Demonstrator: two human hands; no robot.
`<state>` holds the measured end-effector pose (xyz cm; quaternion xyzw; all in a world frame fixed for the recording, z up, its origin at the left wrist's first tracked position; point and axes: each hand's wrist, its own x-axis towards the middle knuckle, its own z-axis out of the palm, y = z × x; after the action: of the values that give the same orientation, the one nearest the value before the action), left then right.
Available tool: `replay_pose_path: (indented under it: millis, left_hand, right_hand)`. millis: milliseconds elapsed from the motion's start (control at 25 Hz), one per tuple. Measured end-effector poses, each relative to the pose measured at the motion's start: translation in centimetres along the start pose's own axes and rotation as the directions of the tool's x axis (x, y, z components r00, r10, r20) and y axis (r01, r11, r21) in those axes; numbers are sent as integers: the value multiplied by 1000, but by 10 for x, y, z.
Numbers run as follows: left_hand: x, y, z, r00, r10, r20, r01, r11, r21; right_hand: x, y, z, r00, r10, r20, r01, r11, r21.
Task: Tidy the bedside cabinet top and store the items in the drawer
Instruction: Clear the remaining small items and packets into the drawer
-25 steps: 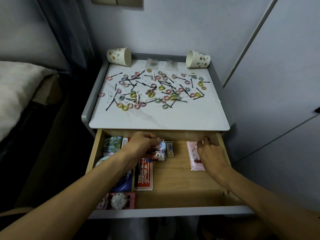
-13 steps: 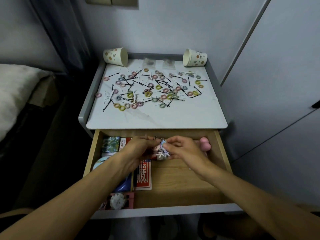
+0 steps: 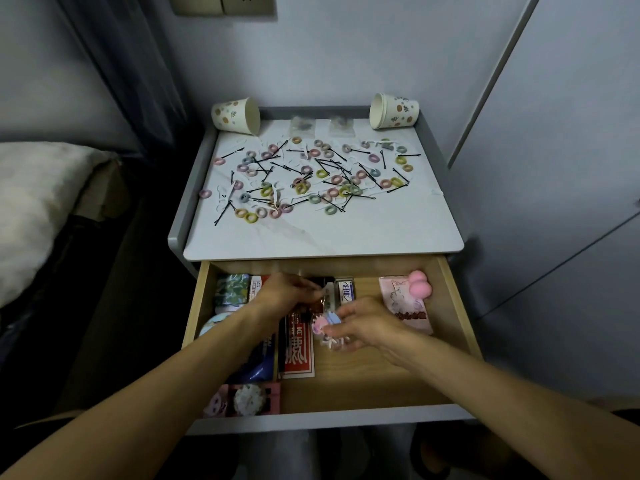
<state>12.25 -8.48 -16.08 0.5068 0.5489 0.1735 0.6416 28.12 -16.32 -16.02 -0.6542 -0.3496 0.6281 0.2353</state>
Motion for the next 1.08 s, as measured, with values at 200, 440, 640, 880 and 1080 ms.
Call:
replay_pose_path:
  millis: [200,440,640,880,1080]
  left_hand:
    - [16,4,-2,989,136,63,-145,761,633]
    - [31,-3,3,980,141,138,-196,604,773]
    - [36,-8,4,977,155,149,-211,568,795]
    - [39,-14,10,973,187,134,-214,518,828]
    - [42,-16,10,969,217,120,-216,500,839]
  right_hand:
    - [21,7,10,993,98,-72,-113,958,-265]
    - [34,15,23,991,113,-71,-126,966,-224]
    - [34,20,16,989,72,-128,-97,974,-206]
    - [39,30,11,973,-80,-216,-19,906,-423]
    - [36,27,0,968,-165,-187,43,848,-528]
